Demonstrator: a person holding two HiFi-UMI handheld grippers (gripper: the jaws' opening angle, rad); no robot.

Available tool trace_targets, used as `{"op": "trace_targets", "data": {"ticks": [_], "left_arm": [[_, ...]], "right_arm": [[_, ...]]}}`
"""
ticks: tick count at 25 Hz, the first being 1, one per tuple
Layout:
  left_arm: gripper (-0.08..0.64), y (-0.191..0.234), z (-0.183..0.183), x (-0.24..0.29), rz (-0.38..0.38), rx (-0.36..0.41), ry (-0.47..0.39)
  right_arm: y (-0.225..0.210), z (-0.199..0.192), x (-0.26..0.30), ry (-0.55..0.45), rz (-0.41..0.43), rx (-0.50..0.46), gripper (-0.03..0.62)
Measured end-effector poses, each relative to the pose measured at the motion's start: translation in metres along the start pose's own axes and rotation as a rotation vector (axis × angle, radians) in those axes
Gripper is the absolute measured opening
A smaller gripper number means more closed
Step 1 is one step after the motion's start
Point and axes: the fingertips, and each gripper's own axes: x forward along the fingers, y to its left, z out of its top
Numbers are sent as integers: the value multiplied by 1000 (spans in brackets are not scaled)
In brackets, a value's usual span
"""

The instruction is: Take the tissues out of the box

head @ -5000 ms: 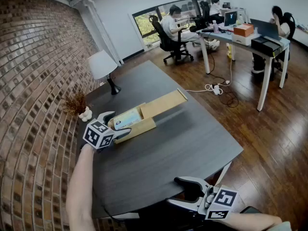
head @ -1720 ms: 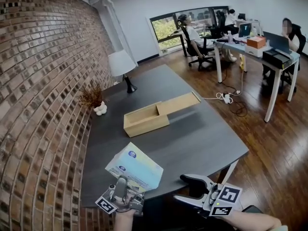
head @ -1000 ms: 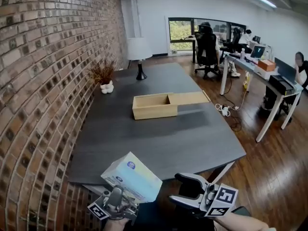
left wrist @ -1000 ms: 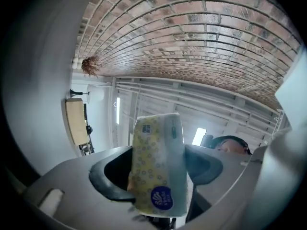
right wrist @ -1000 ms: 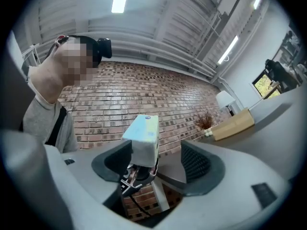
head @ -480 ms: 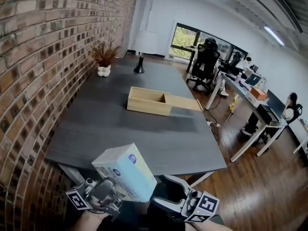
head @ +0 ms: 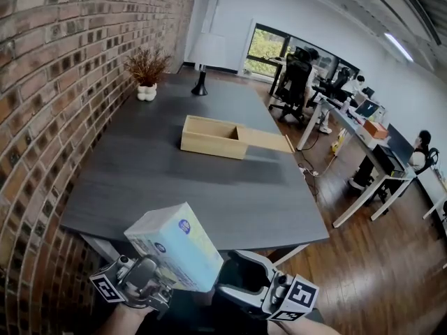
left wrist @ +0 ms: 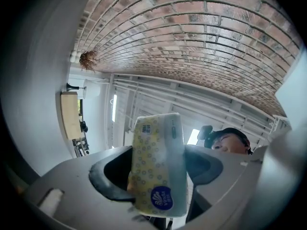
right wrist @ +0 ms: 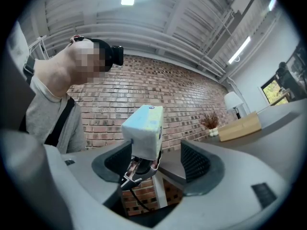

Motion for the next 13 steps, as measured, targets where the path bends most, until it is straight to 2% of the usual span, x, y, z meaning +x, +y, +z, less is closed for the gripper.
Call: {"op": "trace_targets", "data": {"ticks": [13], "left_arm": [[334, 2, 2, -1, 9, -5, -10]], "right_arm": [[-2, -1, 0, 7, 0, 0, 318]]}}
